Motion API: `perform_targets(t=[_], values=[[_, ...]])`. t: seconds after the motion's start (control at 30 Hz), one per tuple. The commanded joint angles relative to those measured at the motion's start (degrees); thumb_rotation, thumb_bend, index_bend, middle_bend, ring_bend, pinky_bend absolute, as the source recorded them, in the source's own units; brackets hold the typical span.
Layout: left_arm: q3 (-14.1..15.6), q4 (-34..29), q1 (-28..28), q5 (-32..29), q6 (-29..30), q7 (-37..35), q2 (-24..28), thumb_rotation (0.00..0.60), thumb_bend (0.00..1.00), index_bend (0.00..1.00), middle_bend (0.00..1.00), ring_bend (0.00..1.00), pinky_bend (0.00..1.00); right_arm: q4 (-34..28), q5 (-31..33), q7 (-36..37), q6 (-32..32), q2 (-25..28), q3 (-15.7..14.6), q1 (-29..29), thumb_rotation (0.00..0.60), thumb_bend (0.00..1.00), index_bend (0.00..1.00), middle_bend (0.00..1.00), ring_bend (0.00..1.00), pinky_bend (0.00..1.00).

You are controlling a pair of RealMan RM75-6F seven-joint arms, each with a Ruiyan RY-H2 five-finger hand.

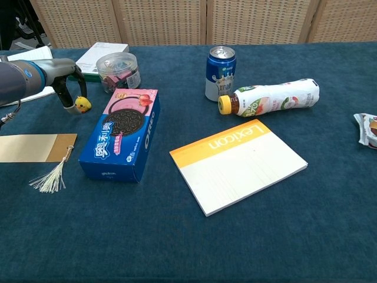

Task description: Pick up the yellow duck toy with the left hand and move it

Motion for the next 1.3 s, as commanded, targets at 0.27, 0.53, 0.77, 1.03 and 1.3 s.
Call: perform_targets(t=[0.27,0.53,0.77,1.03,1.3], values=[[-0.2,0.4,0.2,0.5,0.3,0.4,-0.2,0.6,0.23,0.49,0.0,0.0,0.0,0.0,-0.1,-0.2,0.0,0.0,-0.1,0.0,0.6,0.0,0.03,0.0,0.0,0.0],[-0.2,0.8,0.3,0.7,0.4,0.9,-0.7,0.6,0.25,0.52,0.0,0.0,0.0,0.0,-0.2,-0.1,0.0,0.0,-0.1,0.0,0.6,0.0,0.03,0.0,0.0,0.0],[-0.4,0.8,0.6,1.1,0.6,0.8,-0.6,0.6,0.26,0.53,0.0,0.0,0.0,0.1,-0.2,-0.1,0.0,-0.1,-0.1,0.0,0.6,0.0,0.03,0.0,0.0,0.0],[-0.8,-0.7,1.0,1.7,1.4,0.8,0.6,0.6,0.26,0.54,0.0,0.0,0.0,0.1,-0.1,-0.2,0.0,-0.1,-0.1,0.0,0.6,0.0,0.03,0.0,0.0,0.0],[-0.8,-3.8,1.9,2.8,2.6,0.4,2.4,0.6,0.26,0.55,0.0,0.0,0.0,0.1,0.0,-0.5,-0.1,-0.1,-0.1,0.0,0.6,0.0,0.03,0.0,0.0,0.0]])
